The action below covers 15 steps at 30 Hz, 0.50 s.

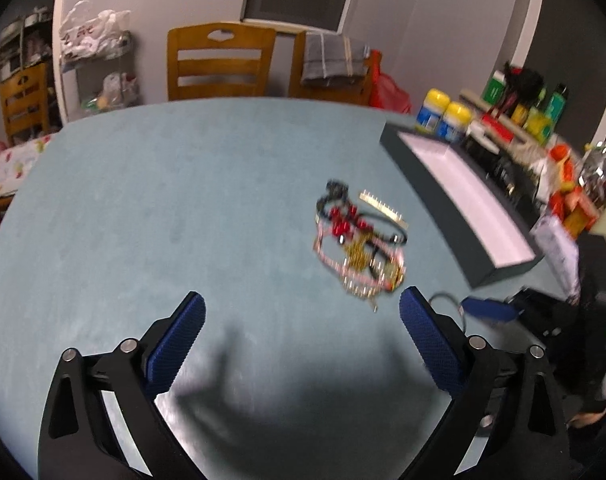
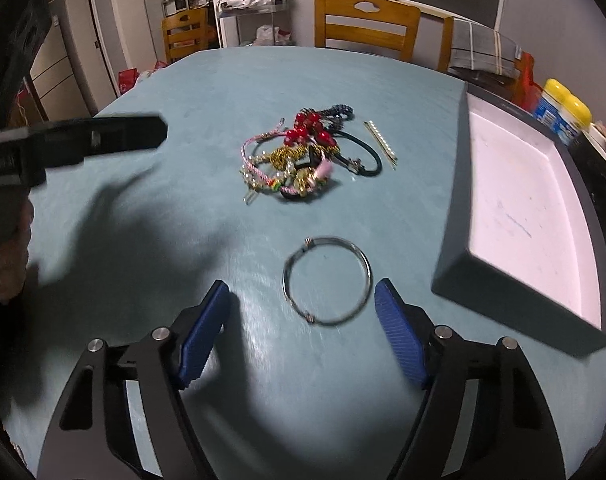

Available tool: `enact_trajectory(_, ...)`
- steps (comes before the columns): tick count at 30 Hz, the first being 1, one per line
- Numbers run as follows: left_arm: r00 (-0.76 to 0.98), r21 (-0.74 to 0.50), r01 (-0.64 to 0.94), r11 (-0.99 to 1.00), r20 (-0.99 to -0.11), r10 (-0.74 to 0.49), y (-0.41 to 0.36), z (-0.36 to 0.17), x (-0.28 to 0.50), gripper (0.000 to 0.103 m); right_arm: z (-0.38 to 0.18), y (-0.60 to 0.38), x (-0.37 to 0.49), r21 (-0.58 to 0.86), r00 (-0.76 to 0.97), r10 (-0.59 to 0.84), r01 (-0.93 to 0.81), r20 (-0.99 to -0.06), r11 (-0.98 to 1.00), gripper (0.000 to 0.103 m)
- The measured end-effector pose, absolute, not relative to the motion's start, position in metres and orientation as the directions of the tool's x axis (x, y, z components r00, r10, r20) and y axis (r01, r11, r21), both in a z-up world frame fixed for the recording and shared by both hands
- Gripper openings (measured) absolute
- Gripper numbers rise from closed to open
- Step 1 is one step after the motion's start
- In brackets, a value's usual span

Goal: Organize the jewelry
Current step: 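Grasp the silver bangle with the right tool while the left tool grasps a pink string bracelet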

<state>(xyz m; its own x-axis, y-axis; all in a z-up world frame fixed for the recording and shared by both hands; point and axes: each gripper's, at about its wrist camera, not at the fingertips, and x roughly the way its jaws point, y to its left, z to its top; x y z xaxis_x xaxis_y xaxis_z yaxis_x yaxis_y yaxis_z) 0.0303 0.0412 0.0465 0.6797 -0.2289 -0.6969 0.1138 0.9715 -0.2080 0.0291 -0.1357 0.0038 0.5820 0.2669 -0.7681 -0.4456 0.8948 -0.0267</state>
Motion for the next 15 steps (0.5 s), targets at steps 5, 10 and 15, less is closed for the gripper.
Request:
enact_trajectory(5,0.685,-0.246,0.151,0.957,-0.672,-0.281,0.042,0.045,0.04,0.098,0.004,-0.133,0.036,-0.025,0.582,0.27,-0.448,-0.767,0.893,0.074)
enact_trajectory(10,0.648,-0.268,0.191,0.944,-0.688,-0.326,0.036,0.037,0.052,0.085,0.005,-0.133,0.034,-0.027,0.593,0.274,-0.448,-0.757,0.893,0.055)
enact_trajectory(15,0.592,-0.303,0.225,0.926,-0.712,-0.377,0.028,0.029,0.062,0.073,0.006,-0.131,0.032,-0.039,0.599,0.271,-0.453,-0.753,0.891,0.047)
